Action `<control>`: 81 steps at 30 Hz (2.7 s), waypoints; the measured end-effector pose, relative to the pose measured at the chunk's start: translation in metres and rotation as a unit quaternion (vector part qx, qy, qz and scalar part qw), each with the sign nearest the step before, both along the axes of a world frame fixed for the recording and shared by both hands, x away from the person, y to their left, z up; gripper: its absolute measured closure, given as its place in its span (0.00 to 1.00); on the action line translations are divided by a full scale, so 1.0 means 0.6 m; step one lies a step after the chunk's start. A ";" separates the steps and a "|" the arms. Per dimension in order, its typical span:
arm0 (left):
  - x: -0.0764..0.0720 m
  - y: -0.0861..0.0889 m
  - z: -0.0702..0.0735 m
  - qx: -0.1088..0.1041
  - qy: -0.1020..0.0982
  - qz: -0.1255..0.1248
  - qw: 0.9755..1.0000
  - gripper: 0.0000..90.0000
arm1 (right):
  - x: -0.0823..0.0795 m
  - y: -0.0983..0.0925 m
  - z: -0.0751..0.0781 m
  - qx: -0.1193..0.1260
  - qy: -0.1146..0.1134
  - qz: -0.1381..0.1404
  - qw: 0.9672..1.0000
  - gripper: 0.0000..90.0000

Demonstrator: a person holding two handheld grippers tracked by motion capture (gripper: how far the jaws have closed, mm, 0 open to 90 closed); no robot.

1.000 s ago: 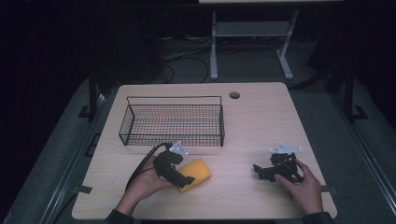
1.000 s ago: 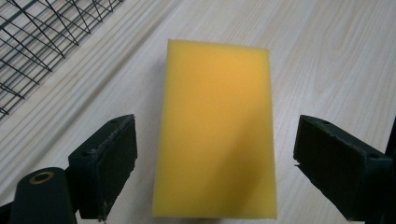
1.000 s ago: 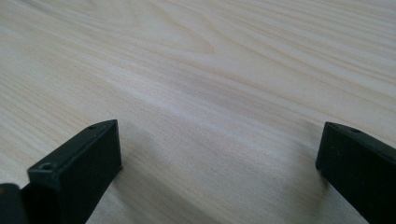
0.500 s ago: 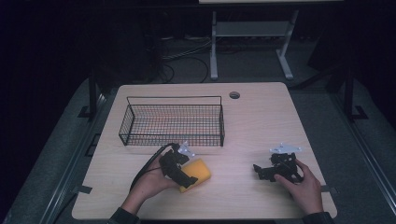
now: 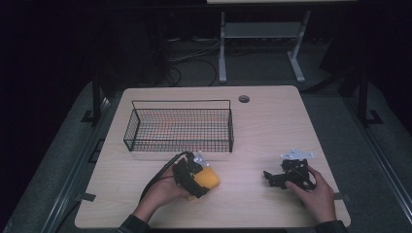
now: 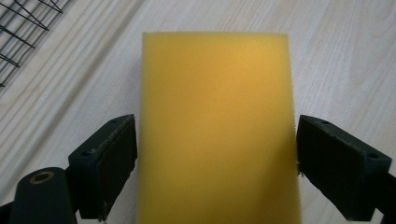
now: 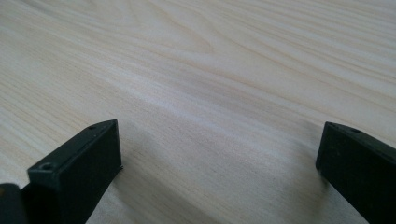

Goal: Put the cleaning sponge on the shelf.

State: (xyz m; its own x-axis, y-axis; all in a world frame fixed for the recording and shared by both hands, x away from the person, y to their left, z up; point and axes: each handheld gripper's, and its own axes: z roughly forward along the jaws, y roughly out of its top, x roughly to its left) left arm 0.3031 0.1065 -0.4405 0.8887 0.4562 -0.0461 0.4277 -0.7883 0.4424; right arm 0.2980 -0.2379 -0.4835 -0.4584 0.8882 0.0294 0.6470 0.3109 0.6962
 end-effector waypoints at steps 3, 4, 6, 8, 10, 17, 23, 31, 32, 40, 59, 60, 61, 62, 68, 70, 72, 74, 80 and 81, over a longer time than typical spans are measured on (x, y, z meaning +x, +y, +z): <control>-0.001 -0.002 -0.004 0.002 0.002 0.001 1.000 0.15 | 0.000 0.000 0.000 0.000 0.000 0.000 1.000 0.00; -0.001 -0.003 -0.007 0.005 0.002 0.000 1.000 0.15 | 0.000 0.000 0.000 0.000 0.000 0.000 1.000 0.00; -0.001 -0.004 -0.009 0.008 0.004 -0.002 1.000 0.15 | 0.000 0.000 0.000 0.000 0.000 0.000 1.000 0.00; -0.001 -0.005 -0.011 0.010 0.004 -0.003 1.000 0.15 | 0.000 0.000 0.000 0.000 0.000 0.000 1.000 0.00; -0.001 -0.005 -0.011 0.010 0.004 -0.003 1.000 0.15 | 0.000 0.000 0.000 0.000 0.000 0.000 1.000 0.00; 0.000 -0.003 -0.012 0.011 0.004 0.004 1.000 0.19 | 0.000 0.000 0.000 0.000 0.000 0.000 1.000 0.00; 0.001 0.000 -0.009 0.007 0.005 0.007 1.000 0.24 | 0.000 0.000 0.000 0.000 0.000 0.000 1.000 0.00; 0.003 0.005 -0.005 0.007 0.006 0.008 1.000 0.25 | 0.000 0.000 0.000 0.000 0.000 0.000 1.000 0.00; 0.003 0.006 -0.004 0.004 0.007 0.011 1.000 0.25 | 0.000 0.000 0.000 0.000 0.000 0.000 1.000 0.00; 0.002 0.008 0.002 -0.002 0.013 0.014 1.000 0.25 | 0.000 0.000 0.000 0.000 0.001 -0.001 1.000 0.00; 0.007 0.015 0.047 -0.015 0.009 0.014 1.000 0.25 | 0.000 0.000 0.000 0.000 0.000 -0.001 1.000 0.00; 0.008 0.015 0.050 -0.015 0.008 0.013 1.000 0.25 | 0.000 0.000 0.000 0.000 0.000 0.000 1.000 0.00; 0.009 0.015 0.052 -0.015 0.008 0.012 1.000 0.25 | 0.000 0.000 0.000 0.000 0.000 0.000 1.000 0.00; 0.010 0.014 0.055 -0.015 0.008 0.011 1.000 0.25 | 0.000 0.000 0.000 0.000 0.000 0.000 1.000 0.00; 0.018 0.011 0.071 -0.012 0.004 0.007 1.000 0.25 | 0.000 0.000 0.000 0.000 0.000 0.000 1.000 0.00; 0.023 0.012 0.079 -0.012 0.005 0.007 1.000 0.25 | 0.000 0.000 0.000 0.000 0.000 0.000 1.000 0.00; 0.027 0.013 0.084 -0.011 0.004 0.007 1.000 0.25 | 0.000 0.000 0.000 0.000 0.000 0.000 1.000 0.00; 0.031 0.014 0.090 -0.012 0.004 0.008 1.000 0.25 | 0.000 0.000 0.000 0.000 0.000 0.000 1.000 0.00; 0.042 0.019 0.105 -0.013 0.001 0.011 1.000 0.25 | 0.000 0.000 0.000 0.000 0.000 0.000 1.000 0.00; 0.043 0.019 0.108 -0.014 0.000 0.013 1.000 0.25 | 0.000 0.000 0.000 0.001 0.000 0.000 1.000 0.00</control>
State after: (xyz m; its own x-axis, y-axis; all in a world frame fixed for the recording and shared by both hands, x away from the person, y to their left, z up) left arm 0.3290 0.1182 -0.3756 0.8761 0.4784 -0.0593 0.4483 -0.7635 0.4649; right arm 0.2980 -0.2378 -0.4835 -0.4582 0.8884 0.0304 0.6470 0.3098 0.6967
